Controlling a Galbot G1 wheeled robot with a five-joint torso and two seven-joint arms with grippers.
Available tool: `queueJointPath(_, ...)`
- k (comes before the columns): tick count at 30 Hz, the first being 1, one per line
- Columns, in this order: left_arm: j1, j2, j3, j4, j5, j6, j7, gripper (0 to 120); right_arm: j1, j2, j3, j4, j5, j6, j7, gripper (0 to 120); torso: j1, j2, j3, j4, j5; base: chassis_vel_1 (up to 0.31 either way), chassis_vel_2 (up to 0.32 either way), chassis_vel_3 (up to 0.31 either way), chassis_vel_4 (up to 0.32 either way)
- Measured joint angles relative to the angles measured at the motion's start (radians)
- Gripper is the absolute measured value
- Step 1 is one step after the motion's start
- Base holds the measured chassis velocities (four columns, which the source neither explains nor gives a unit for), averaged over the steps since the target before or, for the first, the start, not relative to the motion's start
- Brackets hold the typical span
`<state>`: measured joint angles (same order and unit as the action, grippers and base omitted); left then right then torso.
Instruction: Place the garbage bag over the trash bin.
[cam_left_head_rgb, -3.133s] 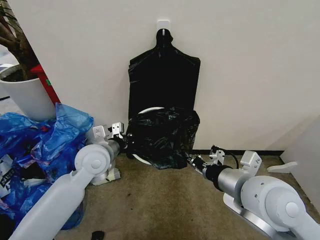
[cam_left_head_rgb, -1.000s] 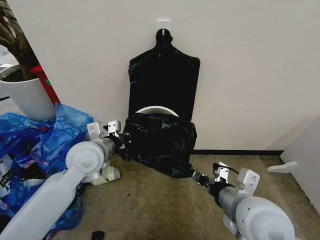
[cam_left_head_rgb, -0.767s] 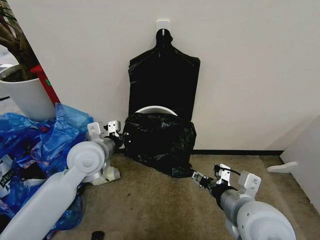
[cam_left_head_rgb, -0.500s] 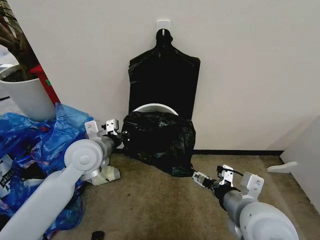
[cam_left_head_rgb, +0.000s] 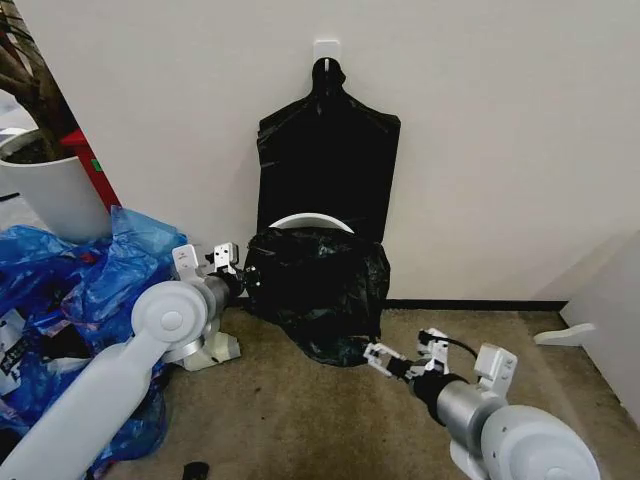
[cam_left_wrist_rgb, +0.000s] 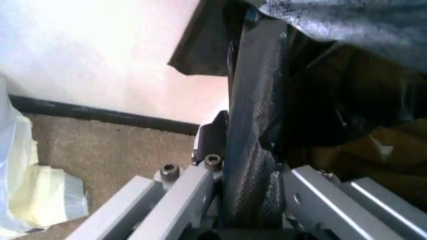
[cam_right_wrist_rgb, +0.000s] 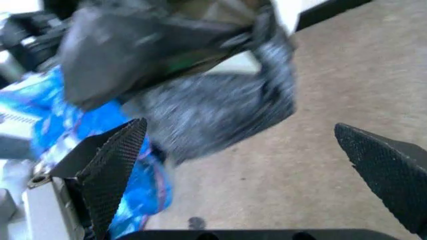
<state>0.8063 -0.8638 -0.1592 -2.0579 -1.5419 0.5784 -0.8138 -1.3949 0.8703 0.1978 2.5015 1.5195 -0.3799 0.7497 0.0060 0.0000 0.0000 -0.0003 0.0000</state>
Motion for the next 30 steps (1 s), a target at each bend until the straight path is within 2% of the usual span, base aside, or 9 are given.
queueJointPath(8, 0.000, 0.003, 0.002, 0.038, 0.030, 0.012, 0.031, 1, 0.017, -0.028, 0.045, -0.001, -0.027, -0.002, -0.044, 100, 0.000, 0.000, 0.000, -0.0001, 0.0001, 0.000, 0.000, 0.000, 0.000)
queueJointPath(15, 0.016, 0.002, 0.025, 0.034, 0.120, 0.028, 0.065, 1, 0.110, -0.115, 0.086, -0.001, -0.203, -0.025, -0.127, 100, 0.000, 0.000, 0.000, 0.0002, 0.0001, 0.000, 0.000, 0.000, 0.000)
queueJointPath(17, 0.015, 0.002, 0.032, 0.033, 0.156, 0.034, 0.078, 1, 0.124, -0.148, 0.090, -0.001, -0.300, -0.040, -0.209, 100, 0.000, 0.000, 0.000, -0.0002, 0.0001, 0.000, 0.000, 0.000, 0.000)
queueJointPath(18, 0.010, 0.003, 0.038, 0.031, 0.175, 0.041, 0.085, 1, 0.145, -0.179, 0.090, -0.001, -0.386, -0.043, -0.300, 100, 0.000, 0.000, 0.000, 0.0000, -0.0002, 0.000, 0.000, 0.000, 0.000)
queueJointPath(21, -0.013, 0.005, 0.047, 0.021, 0.187, 0.055, 0.088, 1, 0.244, -0.223, 0.052, -0.001, -0.485, -0.050, -0.478, 100, 0.000, 0.000, 0.000, -0.0002, 0.0000, 0.000, 0.000, 0.000, 0.000)
queueJointPath(25, -0.053, 0.004, 0.059, 0.018, 0.181, 0.069, 0.084, 1, 0.342, -0.236, 0.007, -0.026, -0.539, -0.060, -0.575, 100, 0.000, 0.000, 0.000, 0.0010, -0.0003, 0.000, 0.000, 0.000, 0.000)
queueJointPath(26, -0.107, -0.004, 0.079, 0.035, 0.171, 0.079, 0.081, 1, 0.360, -0.247, 0.000, -0.042, -0.592, -0.067, -0.627, 100, 0.000, 0.000, 0.000, 0.0010, 0.0001, 0.000, 0.000, 0.000, 0.000)
queueJointPath(29, -0.171, -0.016, 0.121, 0.059, 0.164, 0.089, 0.080, 1, 0.360, -0.259, -0.003, -0.051, -0.655, -0.067, -0.653, 100, 0.000, 0.000, 0.000, 0.0004, 0.0002, 0.000, 0.000, 0.000, 0.000)
queueJointPath(30, -0.202, -0.023, 0.149, 0.073, 0.162, 0.094, 0.082, 1, 0.362, -0.265, -0.006, -0.059, -0.699, -0.067, -0.666, 100, 0.000, 0.000, 0.000, -0.0012, 0.0002, 0.000, 0.000, 0.000, 0.000)
